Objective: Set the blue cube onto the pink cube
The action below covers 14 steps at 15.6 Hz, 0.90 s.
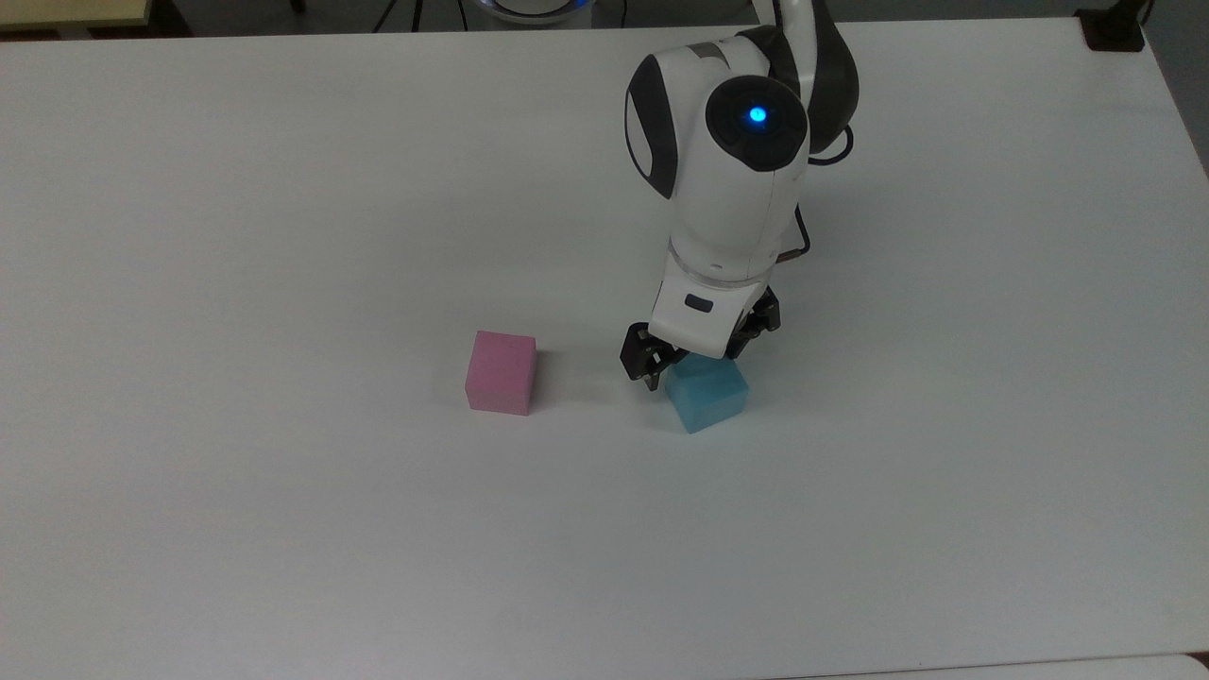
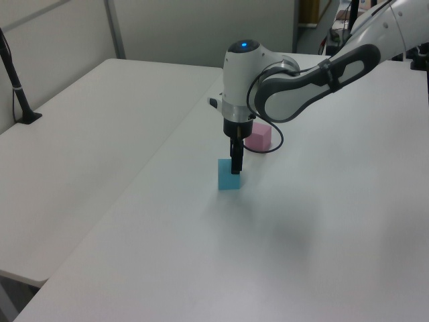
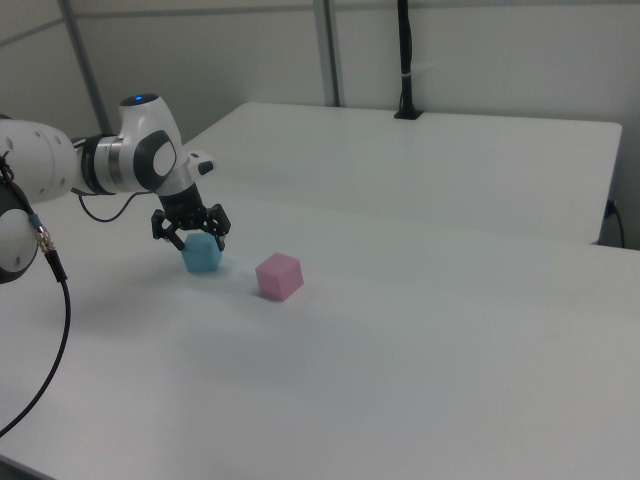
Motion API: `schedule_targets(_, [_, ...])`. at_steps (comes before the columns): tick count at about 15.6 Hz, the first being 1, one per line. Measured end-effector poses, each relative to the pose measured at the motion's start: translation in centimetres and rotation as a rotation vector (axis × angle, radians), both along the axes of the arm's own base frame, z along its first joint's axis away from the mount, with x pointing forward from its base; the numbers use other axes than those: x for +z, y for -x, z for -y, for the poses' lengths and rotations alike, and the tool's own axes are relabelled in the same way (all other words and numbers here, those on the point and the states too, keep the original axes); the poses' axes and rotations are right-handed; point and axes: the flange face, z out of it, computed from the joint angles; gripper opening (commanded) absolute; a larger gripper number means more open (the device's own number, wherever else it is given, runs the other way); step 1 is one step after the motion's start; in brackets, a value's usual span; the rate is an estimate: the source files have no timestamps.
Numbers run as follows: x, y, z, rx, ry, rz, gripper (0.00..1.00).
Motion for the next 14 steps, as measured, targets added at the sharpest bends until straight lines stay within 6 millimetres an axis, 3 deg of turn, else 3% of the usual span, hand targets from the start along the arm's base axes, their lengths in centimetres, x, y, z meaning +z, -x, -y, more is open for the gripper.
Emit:
schedule_targets(5, [-0.6,0.1,-0.3,0.004,0.001,-0.009,1.00])
schedule_targets(11, [1.9,0.8,0.4,0.008,-0.042,-0.079,1.00])
schedule_targets(14, [1.9,0.9,0.4,0.010,-0.045,-0.083,1.00])
